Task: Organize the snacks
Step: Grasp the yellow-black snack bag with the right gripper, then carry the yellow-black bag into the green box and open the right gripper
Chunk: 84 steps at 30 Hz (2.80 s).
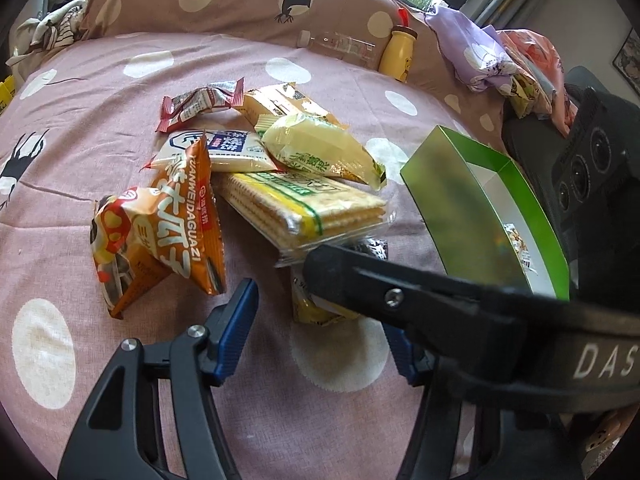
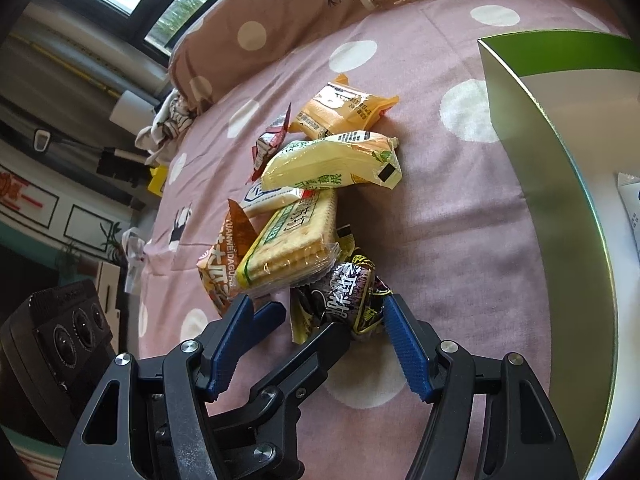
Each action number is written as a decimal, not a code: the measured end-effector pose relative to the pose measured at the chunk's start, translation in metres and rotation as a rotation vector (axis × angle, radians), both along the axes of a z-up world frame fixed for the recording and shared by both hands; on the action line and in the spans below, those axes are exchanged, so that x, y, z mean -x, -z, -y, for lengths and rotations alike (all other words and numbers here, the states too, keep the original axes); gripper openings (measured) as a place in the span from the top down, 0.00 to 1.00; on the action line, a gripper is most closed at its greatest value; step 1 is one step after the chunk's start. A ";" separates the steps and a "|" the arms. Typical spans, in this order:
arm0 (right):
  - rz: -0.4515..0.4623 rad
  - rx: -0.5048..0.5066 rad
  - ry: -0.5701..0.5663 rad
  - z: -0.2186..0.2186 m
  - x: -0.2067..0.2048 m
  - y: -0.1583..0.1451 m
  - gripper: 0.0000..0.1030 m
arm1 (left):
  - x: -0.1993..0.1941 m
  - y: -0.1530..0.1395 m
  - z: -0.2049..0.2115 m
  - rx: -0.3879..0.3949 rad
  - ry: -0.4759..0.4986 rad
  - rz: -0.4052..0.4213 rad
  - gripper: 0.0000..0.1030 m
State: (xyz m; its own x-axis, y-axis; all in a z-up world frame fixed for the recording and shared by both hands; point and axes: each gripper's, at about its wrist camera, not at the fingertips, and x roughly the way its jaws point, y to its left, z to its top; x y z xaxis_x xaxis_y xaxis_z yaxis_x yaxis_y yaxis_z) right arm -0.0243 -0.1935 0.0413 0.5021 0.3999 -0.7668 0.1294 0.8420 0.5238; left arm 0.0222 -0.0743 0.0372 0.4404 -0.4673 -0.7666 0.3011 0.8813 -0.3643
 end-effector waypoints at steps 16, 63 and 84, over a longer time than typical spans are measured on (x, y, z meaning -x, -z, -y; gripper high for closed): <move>-0.020 0.021 -0.008 -0.008 -0.012 0.013 0.49 | 0.002 -0.003 0.005 0.000 0.031 0.007 0.59; 0.252 -0.077 0.481 0.143 0.109 -0.059 0.50 | 0.042 -0.073 0.170 -0.030 0.401 0.271 0.61; 0.183 -0.022 0.562 0.153 0.110 -0.051 0.41 | 0.040 -0.068 0.148 -0.029 0.339 0.201 0.29</move>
